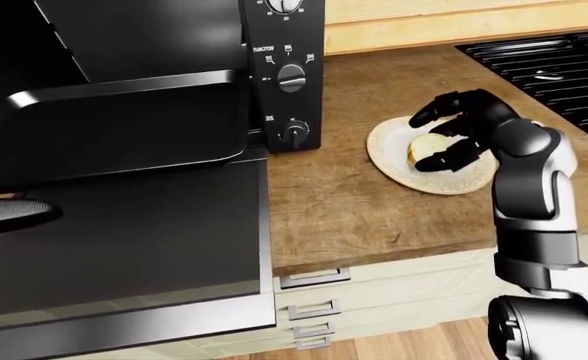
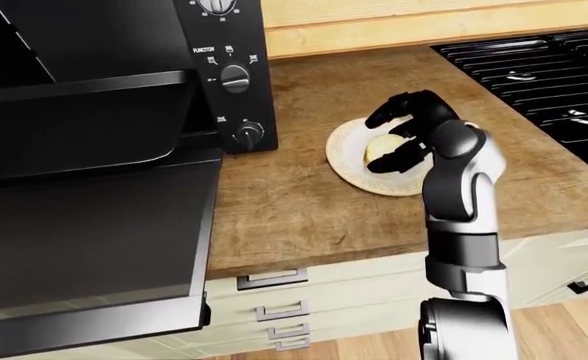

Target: Place the bread on the tray of the toaster oven.

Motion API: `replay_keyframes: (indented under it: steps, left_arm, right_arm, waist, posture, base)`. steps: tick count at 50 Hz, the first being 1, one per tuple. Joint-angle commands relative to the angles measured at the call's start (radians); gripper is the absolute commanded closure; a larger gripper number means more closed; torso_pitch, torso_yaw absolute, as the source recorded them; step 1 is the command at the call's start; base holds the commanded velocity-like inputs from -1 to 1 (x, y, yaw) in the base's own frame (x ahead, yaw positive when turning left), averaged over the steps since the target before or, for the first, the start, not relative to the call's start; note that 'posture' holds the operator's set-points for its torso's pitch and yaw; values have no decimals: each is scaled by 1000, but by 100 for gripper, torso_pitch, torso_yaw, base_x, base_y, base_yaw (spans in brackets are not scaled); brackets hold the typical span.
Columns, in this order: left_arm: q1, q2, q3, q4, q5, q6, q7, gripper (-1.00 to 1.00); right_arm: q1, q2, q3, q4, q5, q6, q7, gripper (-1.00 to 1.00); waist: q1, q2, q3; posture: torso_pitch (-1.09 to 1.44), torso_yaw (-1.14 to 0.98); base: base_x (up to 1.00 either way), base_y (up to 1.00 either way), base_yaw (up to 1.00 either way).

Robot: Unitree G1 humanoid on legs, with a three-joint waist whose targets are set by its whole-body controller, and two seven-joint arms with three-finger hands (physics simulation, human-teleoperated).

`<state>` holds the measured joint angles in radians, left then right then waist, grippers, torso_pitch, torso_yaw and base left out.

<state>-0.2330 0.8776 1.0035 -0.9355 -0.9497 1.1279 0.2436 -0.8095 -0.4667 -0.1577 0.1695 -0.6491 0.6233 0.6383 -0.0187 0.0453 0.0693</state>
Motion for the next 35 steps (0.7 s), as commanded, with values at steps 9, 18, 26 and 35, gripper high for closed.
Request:
replay_keyframes:
  steps: [9, 18, 26, 35]
  left_arm:
    - [7, 5, 40, -10, 23, -29, -17, -100]
    - [-5, 6, 31, -7, 28, -25, -15, -100]
    - [-14, 9, 18, 2, 18, -29, -5, -100]
    - [-8, 6, 14, -1, 13, -35, -1, -100]
  right_arm:
    - [-85, -24, -4, -38, 2, -44, -35, 31]
    - [-114, -33, 2, -101, -17, -1, 20, 47]
    - [-162, -22, 17, -175, -45, 57, 89, 51]
    - [-189, 0, 34, -323, -100, 151, 194, 51]
  waist:
    - [0, 0, -20]
    - [1, -2, -18]
    - [0, 1, -16]
    - [-1, 3, -14]
  posture:
    - [0, 0]
    - [0, 0]
    - [0, 0]
    - [0, 0]
  base:
    - [0, 0, 0]
    - [0, 0, 0]
    - [0, 0, 0]
    - [0, 0, 0]
